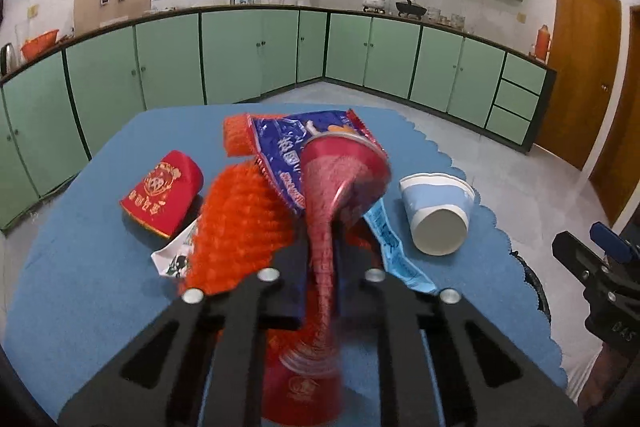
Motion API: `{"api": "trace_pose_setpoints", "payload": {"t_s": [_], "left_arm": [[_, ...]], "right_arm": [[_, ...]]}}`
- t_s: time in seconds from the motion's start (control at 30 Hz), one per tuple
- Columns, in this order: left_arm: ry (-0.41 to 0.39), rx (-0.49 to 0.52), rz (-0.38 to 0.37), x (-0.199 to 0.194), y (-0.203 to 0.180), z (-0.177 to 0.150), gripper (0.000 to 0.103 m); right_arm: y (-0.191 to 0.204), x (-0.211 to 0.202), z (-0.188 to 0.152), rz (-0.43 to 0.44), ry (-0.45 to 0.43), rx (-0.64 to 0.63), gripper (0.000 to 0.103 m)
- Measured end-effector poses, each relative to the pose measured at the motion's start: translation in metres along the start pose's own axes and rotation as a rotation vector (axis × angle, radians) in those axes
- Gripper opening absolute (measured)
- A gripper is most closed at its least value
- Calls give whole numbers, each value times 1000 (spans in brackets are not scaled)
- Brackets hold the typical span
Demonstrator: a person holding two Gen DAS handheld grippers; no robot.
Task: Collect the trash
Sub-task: 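Grasp the red paper cone with the left tool, then grasp the blue-white paper cup with the right tool while the left tool holds the cone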
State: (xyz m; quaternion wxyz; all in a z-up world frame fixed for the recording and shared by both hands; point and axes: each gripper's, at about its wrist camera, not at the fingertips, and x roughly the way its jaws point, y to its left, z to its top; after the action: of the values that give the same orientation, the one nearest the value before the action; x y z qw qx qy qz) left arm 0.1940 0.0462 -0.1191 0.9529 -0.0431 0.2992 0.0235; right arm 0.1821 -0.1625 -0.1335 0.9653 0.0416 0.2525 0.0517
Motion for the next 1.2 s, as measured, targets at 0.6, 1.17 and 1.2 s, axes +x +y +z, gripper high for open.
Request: {"api": "trace_pose_setpoints", "payload": {"t_s": [0.6, 1.17, 1.2], "left_arm": [[-89, -57, 9, -23, 24, 16, 7], [-46, -86, -27, 11, 43, 25, 8], [-44, -89, -33, 11, 44, 25, 8]], "right_arm": [[45, 31, 19, 27, -20, 25, 89], [82, 107, 24, -127, 165, 3, 88], [80, 109, 24, -124, 175, 6, 87]]}}
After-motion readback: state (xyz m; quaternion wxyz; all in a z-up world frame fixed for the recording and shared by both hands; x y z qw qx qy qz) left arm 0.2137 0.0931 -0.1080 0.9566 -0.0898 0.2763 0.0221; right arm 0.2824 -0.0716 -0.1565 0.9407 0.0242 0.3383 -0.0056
